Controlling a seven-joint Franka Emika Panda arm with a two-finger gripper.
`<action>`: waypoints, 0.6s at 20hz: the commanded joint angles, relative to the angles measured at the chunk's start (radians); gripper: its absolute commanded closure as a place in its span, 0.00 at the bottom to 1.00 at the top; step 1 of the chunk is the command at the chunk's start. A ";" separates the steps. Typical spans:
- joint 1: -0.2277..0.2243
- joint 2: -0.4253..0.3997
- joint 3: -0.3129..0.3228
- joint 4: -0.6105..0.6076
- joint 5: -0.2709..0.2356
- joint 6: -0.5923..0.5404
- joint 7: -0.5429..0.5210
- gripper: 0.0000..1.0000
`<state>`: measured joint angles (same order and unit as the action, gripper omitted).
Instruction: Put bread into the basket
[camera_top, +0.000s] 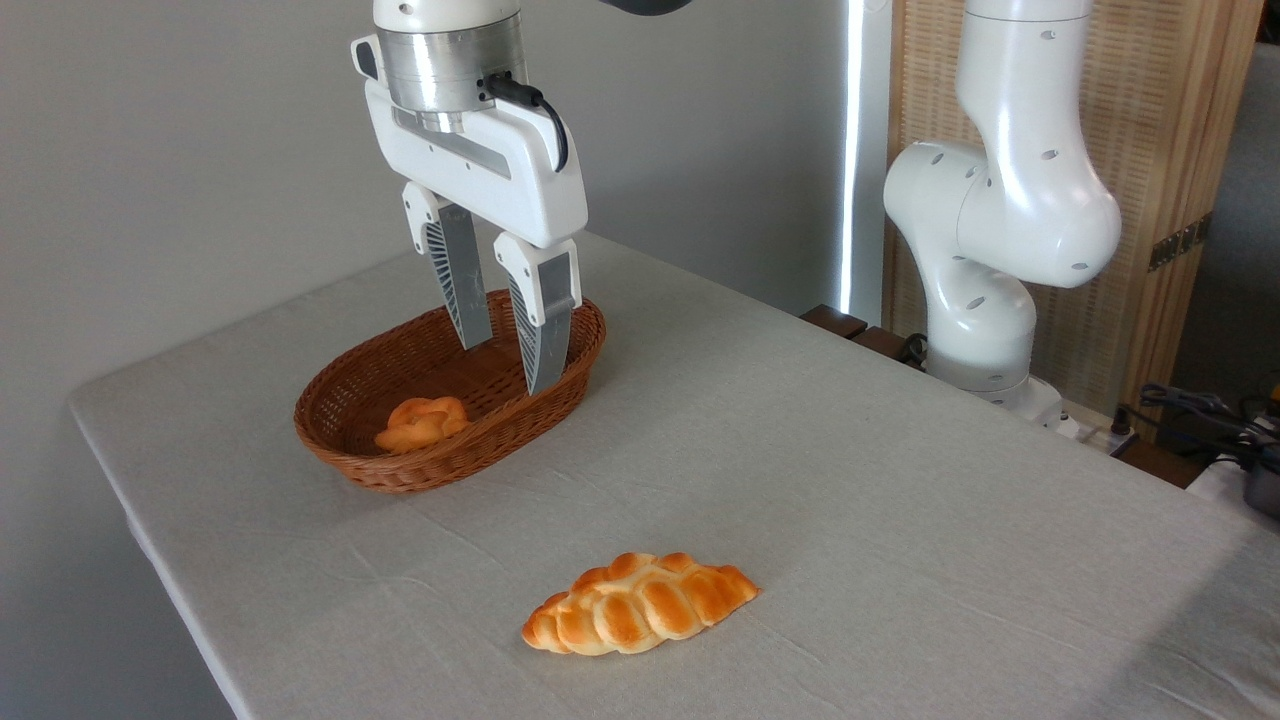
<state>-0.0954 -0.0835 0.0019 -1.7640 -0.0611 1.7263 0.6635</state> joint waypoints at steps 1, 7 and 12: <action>-0.010 0.010 0.009 0.020 0.004 -0.007 -0.010 0.00; -0.012 0.008 0.009 0.021 0.003 -0.007 -0.012 0.00; -0.012 0.010 0.007 0.023 -0.011 -0.007 -0.010 0.00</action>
<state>-0.0980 -0.0831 0.0019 -1.7617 -0.0620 1.7263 0.6635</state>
